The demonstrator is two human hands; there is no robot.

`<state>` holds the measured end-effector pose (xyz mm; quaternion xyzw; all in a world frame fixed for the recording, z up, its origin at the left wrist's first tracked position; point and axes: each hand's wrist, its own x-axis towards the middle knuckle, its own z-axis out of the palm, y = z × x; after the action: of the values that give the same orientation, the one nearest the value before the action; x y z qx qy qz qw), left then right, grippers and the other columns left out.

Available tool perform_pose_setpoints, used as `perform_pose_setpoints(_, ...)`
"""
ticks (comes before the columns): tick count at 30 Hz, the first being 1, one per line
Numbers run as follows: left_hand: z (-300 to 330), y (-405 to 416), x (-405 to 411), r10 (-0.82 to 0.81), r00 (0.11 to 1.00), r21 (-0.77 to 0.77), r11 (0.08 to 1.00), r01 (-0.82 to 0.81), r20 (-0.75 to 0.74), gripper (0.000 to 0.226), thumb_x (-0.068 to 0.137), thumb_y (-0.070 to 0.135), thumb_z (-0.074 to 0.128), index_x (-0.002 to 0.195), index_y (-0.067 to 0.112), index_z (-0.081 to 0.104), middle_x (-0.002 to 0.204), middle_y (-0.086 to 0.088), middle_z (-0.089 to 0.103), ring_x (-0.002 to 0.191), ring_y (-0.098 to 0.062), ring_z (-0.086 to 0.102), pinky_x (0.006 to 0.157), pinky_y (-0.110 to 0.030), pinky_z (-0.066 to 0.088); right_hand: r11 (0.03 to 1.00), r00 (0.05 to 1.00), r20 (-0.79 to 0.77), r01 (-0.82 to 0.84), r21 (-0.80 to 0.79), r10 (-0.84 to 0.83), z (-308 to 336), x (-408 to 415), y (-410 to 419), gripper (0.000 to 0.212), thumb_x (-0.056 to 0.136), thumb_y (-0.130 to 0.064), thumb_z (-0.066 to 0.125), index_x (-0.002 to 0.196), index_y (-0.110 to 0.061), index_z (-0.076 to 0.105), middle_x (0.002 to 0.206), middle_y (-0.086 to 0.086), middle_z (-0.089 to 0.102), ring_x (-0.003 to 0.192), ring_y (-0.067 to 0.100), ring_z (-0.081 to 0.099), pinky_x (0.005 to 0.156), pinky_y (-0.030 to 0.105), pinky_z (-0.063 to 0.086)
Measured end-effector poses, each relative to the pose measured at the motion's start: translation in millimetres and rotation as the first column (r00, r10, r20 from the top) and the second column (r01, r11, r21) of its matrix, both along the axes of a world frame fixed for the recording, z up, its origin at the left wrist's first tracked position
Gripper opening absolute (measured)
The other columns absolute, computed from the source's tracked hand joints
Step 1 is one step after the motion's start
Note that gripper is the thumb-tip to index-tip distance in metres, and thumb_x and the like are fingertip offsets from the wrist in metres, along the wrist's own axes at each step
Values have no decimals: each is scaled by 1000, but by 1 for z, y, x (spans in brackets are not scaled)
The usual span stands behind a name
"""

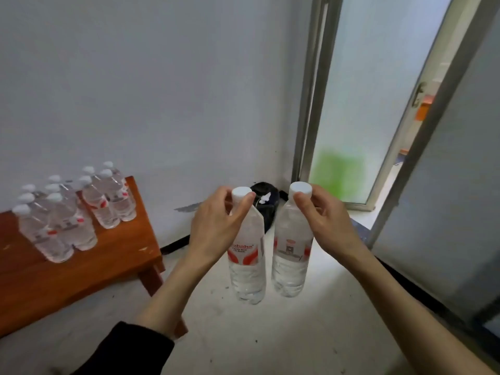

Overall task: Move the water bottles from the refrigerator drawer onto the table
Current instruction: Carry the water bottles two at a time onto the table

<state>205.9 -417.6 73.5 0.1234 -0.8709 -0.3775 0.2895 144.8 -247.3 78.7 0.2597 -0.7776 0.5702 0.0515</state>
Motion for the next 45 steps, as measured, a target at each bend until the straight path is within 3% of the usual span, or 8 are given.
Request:
perform_pose_setpoints(5,-19,-98,20,165,985,-19,986,-164,51,39,81,58,47,89,21,54,88,7,60,85,-14,59,76,-44,53,973,979,-50,-189,134,197,-12,-14,-111,21,91,-33,49,101,-17,58,91,-7,58,84,3,54,72,11,41)
perform_pose_setpoints(8,-30,-149,22,222,971,-46,975,-219,89,36,82,58,48,92,24,54,88,11,58,81,-6,56,74,-37,53,939,953,-41,-289,185,301,-20,-27,-171,21,91,-35,49,100,-19,59,93,-5,58,88,5,55,77,19,44)
perform_pose_setpoints(11,-41,-197,18,302,942,-97,952,-290,149,38,80,59,48,98,26,54,93,11,58,82,-4,54,72,-29,51,887,905,-93,-381,260,416,-30,-45,-228,17,91,-31,51,80,-20,55,74,-10,51,72,-4,49,66,11,38)
perform_pose_setpoints(18,-56,-297,-9,476,832,-141,879,-455,284,44,83,56,48,114,25,52,113,3,62,94,-9,55,79,-31,49,716,800,-56,-500,487,597,-59,-100,-353,34,92,-39,46,111,-14,56,111,6,58,101,16,50,84,27,39)
perform_pose_setpoints(26,-77,-379,-36,575,745,-117,812,-573,338,39,87,47,51,115,19,52,115,-1,61,104,-19,58,83,-34,49,634,757,47,-577,515,651,-76,-130,-460,35,94,-35,44,121,-15,50,124,8,53,110,20,52,88,26,40)
perform_pose_setpoints(31,-97,-428,-53,561,743,-57,810,-583,365,36,89,40,51,117,17,50,117,-3,59,107,-20,56,84,-29,44,607,758,130,-600,521,639,-94,-137,-516,38,95,-32,43,130,-19,43,137,3,46,122,20,48,99,31,39)
perform_pose_setpoints(37,-118,-479,-70,523,767,-3,827,-563,373,34,89,36,52,117,17,49,112,0,58,104,-16,56,83,-25,40,618,765,148,-604,504,627,-110,-148,-565,33,95,-27,46,125,-16,46,131,5,49,117,18,50,94,25,39)
perform_pose_setpoints(45,-141,-510,-78,467,787,76,840,-537,403,31,90,37,50,112,17,50,107,1,58,99,-13,55,82,-25,42,623,762,177,-620,477,623,-122,-147,-595,39,95,-25,44,133,-20,40,141,4,42,128,20,43,106,37,38)
